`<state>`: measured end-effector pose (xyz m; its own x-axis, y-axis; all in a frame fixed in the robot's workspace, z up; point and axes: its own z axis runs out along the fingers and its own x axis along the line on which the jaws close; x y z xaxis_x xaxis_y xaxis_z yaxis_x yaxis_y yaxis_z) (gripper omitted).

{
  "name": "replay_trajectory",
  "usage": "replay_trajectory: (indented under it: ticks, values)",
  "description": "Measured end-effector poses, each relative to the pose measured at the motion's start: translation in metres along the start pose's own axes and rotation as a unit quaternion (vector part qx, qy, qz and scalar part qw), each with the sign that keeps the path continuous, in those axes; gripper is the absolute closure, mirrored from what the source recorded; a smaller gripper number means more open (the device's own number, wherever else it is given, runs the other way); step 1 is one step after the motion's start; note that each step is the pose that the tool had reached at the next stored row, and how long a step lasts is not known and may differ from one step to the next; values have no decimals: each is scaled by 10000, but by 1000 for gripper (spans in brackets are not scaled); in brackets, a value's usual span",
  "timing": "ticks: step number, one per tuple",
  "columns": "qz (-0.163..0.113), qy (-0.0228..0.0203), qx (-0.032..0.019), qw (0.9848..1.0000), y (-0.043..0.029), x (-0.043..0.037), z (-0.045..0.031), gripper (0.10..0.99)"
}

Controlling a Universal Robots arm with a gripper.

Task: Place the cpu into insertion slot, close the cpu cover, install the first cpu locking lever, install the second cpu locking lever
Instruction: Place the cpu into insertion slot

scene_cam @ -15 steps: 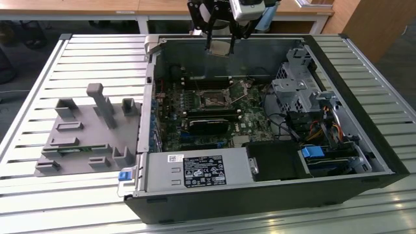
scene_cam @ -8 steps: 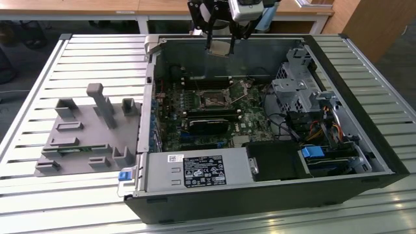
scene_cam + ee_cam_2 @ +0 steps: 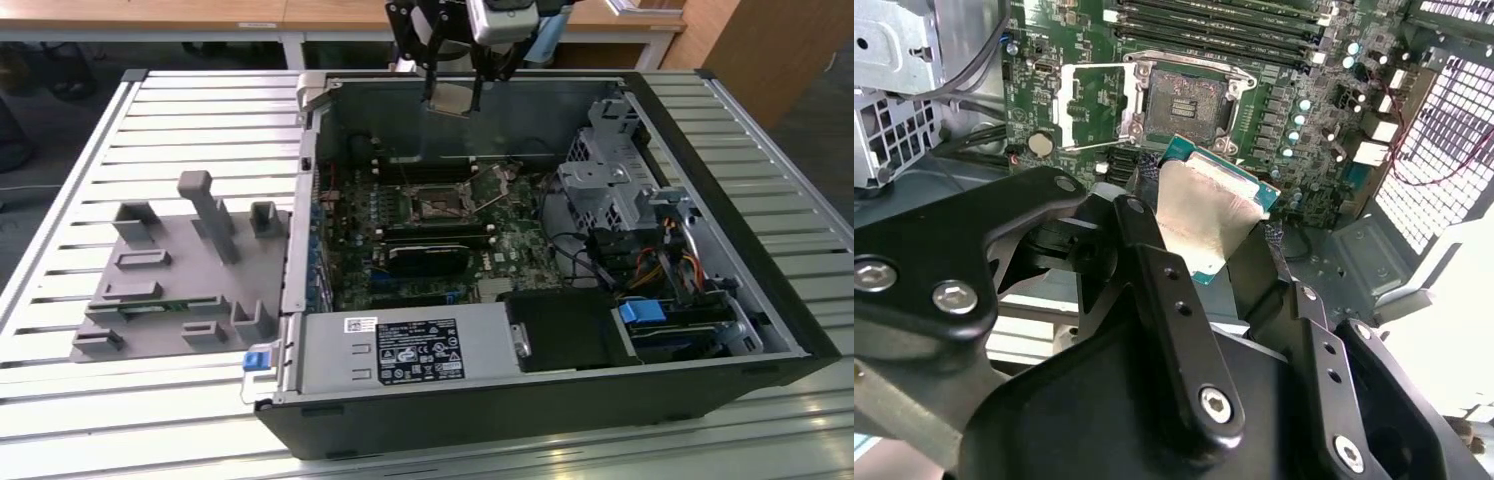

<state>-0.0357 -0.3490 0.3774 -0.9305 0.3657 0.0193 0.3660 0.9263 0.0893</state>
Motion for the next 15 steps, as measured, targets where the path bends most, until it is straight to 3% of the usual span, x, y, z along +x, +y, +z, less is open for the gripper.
replay_trajectory:
  ticks: [15]
  values:
    - [278,-25,-5,9996,0,0,4,561]
